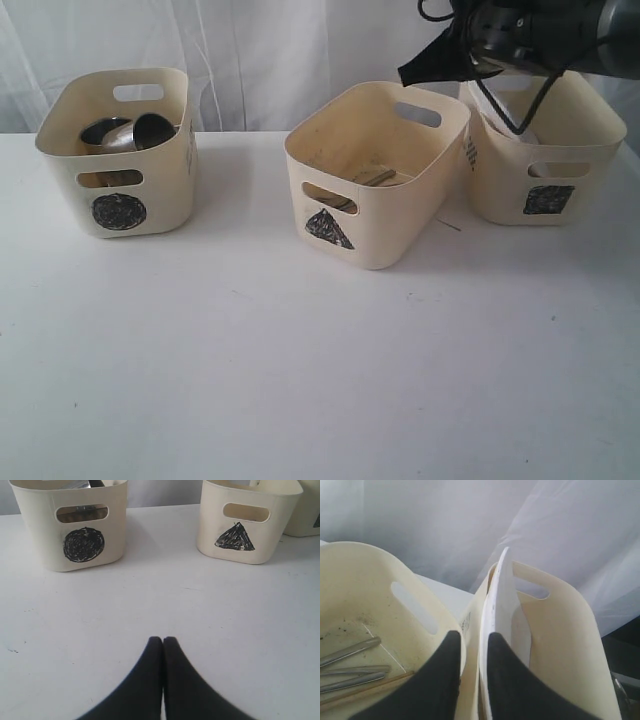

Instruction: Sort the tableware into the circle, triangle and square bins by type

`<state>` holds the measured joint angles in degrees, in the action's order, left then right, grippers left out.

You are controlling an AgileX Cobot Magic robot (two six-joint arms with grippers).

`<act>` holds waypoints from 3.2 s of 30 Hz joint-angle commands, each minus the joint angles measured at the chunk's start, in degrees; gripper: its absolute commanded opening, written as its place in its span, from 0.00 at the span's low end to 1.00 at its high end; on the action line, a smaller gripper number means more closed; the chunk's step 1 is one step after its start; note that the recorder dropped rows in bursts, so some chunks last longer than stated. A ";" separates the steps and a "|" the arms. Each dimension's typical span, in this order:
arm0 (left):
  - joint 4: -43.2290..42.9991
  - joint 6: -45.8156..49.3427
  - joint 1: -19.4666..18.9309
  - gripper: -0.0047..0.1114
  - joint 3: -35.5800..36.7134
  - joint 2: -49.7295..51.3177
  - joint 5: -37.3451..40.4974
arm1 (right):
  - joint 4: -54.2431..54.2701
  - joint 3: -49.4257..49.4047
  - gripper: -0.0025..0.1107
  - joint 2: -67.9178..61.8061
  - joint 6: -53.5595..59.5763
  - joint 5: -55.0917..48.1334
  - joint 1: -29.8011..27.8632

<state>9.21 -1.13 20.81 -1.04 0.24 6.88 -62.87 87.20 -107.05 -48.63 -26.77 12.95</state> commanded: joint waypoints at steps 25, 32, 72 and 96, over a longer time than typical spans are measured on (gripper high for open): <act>0.07 -0.14 -0.02 0.04 0.41 -0.24 0.16 | -2.03 -56.07 0.02 55.69 -12.71 16.59 -0.91; 0.07 -0.14 -0.02 0.04 0.41 -0.24 0.16 | -2.00 -64.51 0.02 66.99 -12.71 16.48 -0.91; 0.07 -0.14 -0.02 0.04 0.41 -0.24 0.16 | 50.78 -87.20 0.02 105.38 51.06 19.10 0.61; 0.07 -0.14 -0.02 0.04 0.41 -0.24 0.16 | 50.78 -87.20 0.02 105.38 51.06 19.10 0.61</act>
<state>9.21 -1.13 20.81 -1.04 0.24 6.88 -12.34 0.27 -1.97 1.96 -7.99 13.38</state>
